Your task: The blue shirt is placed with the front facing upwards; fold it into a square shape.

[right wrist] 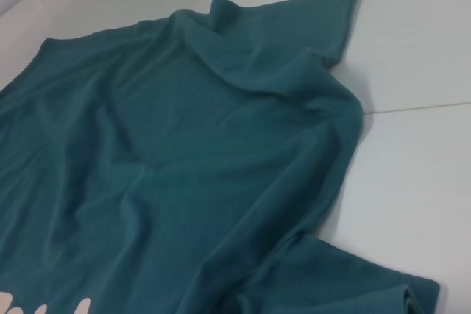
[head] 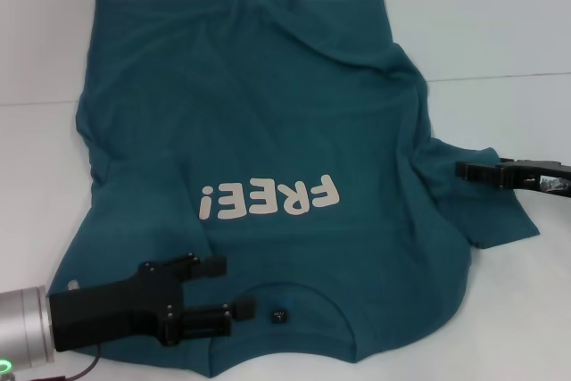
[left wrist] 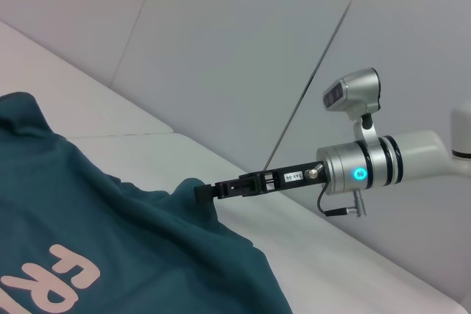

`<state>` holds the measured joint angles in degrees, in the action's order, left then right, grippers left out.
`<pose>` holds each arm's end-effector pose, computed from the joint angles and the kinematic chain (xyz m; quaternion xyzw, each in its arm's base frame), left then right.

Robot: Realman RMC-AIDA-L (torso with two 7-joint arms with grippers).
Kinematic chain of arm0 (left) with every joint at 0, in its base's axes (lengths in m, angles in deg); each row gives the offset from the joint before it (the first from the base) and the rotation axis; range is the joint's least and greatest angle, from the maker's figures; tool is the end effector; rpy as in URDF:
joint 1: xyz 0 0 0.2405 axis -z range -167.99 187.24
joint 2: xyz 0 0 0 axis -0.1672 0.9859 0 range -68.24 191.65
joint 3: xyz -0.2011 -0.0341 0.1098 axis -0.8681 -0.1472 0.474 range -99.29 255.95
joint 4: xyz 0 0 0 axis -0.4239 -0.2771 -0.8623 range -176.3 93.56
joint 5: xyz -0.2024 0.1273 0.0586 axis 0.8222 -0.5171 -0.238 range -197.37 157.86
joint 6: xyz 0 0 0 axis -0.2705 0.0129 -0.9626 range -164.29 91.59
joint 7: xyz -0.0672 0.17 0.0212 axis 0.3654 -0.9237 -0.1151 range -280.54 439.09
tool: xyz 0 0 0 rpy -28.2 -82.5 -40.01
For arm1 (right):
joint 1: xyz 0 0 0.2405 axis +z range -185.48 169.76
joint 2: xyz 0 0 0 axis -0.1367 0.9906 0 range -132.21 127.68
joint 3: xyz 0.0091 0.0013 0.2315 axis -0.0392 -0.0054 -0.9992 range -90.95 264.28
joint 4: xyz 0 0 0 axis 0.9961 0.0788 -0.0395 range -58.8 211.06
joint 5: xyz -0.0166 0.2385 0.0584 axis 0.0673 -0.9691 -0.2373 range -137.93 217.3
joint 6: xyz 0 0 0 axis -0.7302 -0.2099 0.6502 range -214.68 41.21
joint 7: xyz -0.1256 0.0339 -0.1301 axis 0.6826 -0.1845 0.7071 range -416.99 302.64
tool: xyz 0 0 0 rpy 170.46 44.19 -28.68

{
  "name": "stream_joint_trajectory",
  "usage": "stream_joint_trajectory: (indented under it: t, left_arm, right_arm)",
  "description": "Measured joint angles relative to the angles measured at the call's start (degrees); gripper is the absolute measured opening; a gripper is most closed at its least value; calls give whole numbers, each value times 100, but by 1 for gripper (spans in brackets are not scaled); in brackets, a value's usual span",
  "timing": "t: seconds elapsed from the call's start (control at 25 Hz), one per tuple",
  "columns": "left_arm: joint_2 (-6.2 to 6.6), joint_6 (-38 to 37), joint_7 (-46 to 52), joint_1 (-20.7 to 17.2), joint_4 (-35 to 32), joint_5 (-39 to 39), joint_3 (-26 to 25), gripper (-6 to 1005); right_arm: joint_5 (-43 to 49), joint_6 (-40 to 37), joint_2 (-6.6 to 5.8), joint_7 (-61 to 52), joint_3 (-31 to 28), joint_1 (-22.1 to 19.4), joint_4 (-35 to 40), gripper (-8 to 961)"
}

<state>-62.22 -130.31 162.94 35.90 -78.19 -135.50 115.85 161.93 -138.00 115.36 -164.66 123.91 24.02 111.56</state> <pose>-0.2482 0.3205 -0.0533 -0.9091 -0.2924 -0.2892 0.0669 0.3483 0.4352 0.0146 -0.7796 0.4847 0.1457 0.3689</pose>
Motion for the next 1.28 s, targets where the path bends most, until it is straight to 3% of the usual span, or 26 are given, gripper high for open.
stream_joint_trajectory:
  t: [0.68,0.88,1.0,1.28]
  left_arm:
    - [-8,-9,0,0,0,26,0,920]
    - [-2,-9,0,5,0,28,0,920]
    - [0,-9,0,11,0,33,0,919]
    - [0,-2,0,18,0,36,0,919]
  right_arm:
    - [33,40,-33,-49,-5,19,-19,861]
    - [36,26,-38,-56,-5,20,-17,661]
    - [37,33,-39,-57,-3,20,-17,425]
    - [12,43,-39,-59,-9,11,-3,165]
